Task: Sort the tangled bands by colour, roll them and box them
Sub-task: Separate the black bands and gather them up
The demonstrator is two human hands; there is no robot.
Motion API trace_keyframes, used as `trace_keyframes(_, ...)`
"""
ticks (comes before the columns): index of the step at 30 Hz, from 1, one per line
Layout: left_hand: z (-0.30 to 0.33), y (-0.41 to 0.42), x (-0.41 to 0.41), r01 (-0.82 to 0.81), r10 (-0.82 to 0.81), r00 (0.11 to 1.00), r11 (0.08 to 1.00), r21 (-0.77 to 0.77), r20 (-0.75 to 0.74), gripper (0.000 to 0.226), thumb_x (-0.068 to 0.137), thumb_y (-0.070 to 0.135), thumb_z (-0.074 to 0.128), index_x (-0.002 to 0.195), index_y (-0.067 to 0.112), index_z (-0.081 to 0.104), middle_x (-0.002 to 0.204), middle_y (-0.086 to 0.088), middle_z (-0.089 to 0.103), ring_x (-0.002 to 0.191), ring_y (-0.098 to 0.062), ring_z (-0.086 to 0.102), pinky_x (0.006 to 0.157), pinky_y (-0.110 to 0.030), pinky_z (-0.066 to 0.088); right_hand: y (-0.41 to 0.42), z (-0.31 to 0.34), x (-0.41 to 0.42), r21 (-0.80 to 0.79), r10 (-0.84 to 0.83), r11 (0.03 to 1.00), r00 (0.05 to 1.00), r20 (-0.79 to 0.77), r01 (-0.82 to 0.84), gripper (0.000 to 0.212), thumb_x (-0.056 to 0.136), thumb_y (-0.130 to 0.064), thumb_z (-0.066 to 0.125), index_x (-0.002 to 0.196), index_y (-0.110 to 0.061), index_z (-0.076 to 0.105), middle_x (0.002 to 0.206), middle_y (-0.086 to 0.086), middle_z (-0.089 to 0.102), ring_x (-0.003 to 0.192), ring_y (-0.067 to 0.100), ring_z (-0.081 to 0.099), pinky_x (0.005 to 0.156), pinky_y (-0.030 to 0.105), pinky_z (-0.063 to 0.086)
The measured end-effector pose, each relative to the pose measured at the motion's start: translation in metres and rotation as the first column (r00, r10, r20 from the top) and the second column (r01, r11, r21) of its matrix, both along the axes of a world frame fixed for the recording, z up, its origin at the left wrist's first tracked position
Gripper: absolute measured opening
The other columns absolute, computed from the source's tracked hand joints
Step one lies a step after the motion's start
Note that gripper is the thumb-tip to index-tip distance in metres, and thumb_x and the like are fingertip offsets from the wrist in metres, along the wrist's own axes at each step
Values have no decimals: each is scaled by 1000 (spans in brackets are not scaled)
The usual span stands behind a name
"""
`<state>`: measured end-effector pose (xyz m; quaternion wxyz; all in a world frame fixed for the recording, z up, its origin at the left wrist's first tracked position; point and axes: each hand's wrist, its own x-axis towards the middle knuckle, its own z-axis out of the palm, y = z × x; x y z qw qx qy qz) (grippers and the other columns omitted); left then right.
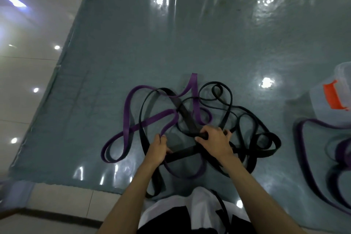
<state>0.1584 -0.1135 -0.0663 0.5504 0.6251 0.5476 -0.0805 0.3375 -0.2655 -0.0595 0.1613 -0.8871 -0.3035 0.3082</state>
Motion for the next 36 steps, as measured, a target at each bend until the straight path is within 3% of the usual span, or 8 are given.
trace_keyframes(3, 3, -6, -4, -9, 9, 1000, 1000, 23, 11, 33, 113, 36, 32, 102, 19, 59, 93, -11, 72, 85, -17, 67, 70, -25, 45, -4, 7, 5, 113, -37, 992, 984, -174, 57, 21, 98, -48, 69, 97, -29, 61, 99, -9, 71, 106, 16, 66, 117, 48, 31)
trace_keyframes(6, 7, -7, -6, -19, 18, 1000, 998, 66, 14, 35, 113, 37, 32, 101, 20, 61, 95, -5, 67, 91, -19, 64, 78, -32, 45, -11, 17, 7, 351, -78, 907, 911, -405, 234, 18, 98, -37, 74, 90, -24, 64, 90, -7, 73, 90, 14, 71, 89, 38, 56)
trace_keyframes(13, 24, -9, -11, -44, 32, 996, 987, 154, 78, 33, 112, 40, 31, 106, 28, 61, 97, 8, 64, 86, -4, 58, 67, -20, 38, -27, 43, 4, 613, -24, 706, 877, -481, 355, 22, 91, -43, 79, 93, -25, 67, 97, -4, 76, 97, 12, 73, 85, 20, 55)
trace_keyframes(19, 39, -11, -23, -117, 89, 984, 976, 184, 156, 30, 113, 41, 32, 118, 28, 59, 105, 8, 65, 104, -16, 63, 88, -34, 43, -44, 51, 1, 622, -202, 573, 828, -523, 533, 12, 96, -27, 78, 98, -38, 75, 101, -11, 80, 93, 2, 74, 77, 15, 56)
trace_keyframes(23, 43, -7, -34, -128, 91, 982, 965, 230, 165, 41, 114, 43, 32, 135, 17, 57, 115, -6, 68, 115, -33, 64, 101, -46, 51, -52, 42, -2, 588, -338, 482, 757, -560, 650, 13, 100, -26, 73, 112, -23, 75, 107, -3, 79, 103, 14, 75, 90, 32, 59)
trace_keyframes(30, 45, 0, -46, -241, 181, 942, 950, 198, 283, 36, 113, 46, 37, 121, 17, 58, 93, 1, 63, 88, -20, 61, 81, -39, 52, -57, 37, -4, 535, -590, 174, 522, -616, 827, 10, 107, -30, 61, 115, -27, 65, 109, -4, 73, 91, 1, 70, 92, 32, 58)
trace_keyframes(34, 47, 5, -51, -301, 232, 932, 925, 234, 279, 34, 112, 47, 38, 108, 18, 55, 87, -3, 63, 77, -19, 62, 54, -21, 51, -59, 35, -4, 501, -669, -35, 352, -654, 865, 32, 109, -37, 53, 132, -14, 50, 108, 3, 74, 95, 13, 72, 89, 32, 60)
trace_keyframes(36, 46, 8, -54, -271, 203, 942, 929, 251, 265, 30, 111, 46, 42, 101, 22, 56, 87, -5, 66, 78, -21, 65, 61, -27, 53, -64, 30, -1, 464, -673, -64, 305, -674, 884, 35, 109, -36, 53, 135, -12, 49, 109, 7, 75, 100, 19, 73, 93, 37, 61)
